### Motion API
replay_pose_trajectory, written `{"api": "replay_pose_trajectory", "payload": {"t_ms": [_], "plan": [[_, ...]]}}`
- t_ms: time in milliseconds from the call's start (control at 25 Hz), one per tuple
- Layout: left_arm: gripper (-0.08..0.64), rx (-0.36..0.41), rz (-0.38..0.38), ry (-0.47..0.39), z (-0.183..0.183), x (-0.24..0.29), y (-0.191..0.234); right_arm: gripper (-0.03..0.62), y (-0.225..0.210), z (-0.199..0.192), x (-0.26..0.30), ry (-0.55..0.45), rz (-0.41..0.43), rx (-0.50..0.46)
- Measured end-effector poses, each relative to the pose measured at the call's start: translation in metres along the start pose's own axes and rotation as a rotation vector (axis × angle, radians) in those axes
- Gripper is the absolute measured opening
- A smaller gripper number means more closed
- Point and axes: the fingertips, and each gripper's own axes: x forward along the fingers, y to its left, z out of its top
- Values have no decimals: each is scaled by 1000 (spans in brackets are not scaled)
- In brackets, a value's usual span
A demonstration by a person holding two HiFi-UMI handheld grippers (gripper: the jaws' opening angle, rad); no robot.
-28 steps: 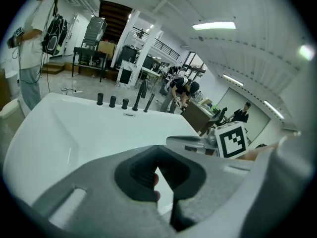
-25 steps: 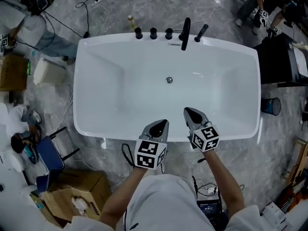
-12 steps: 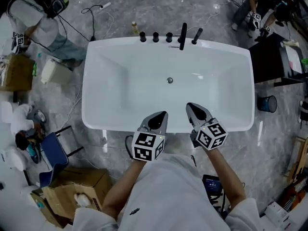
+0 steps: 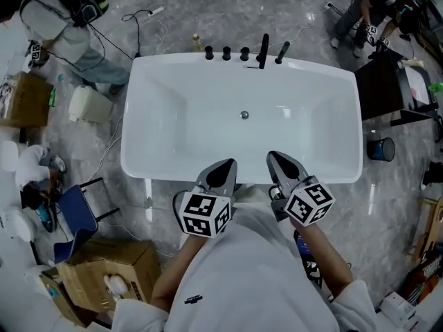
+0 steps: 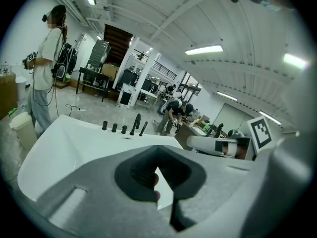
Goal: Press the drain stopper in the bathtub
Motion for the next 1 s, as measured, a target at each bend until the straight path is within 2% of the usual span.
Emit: {"api": "replay_pose_trajectory", "payload": {"t_ms": [200, 280, 440, 680, 800, 1000], "plan": [[-2, 21, -7, -3, -3, -15, 0, -6, 31, -19, 5, 10, 61, 63], [-2, 42, -11, 0, -4, -13, 3, -6, 38, -28, 8, 25, 69, 61], [-2, 66, -28, 10, -2, -5, 6, -6, 45, -23, 9, 18, 25, -18], [-2, 97, -41, 4, 0, -26, 15, -6, 93, -13, 17, -92, -75, -121], [0, 112, -62, 26, -6, -21, 5, -6, 91, -11, 6, -124, -101, -146], [0, 136, -83, 57, -4, 4, -21, -6, 55, 3, -15, -158, -129, -80]]}}
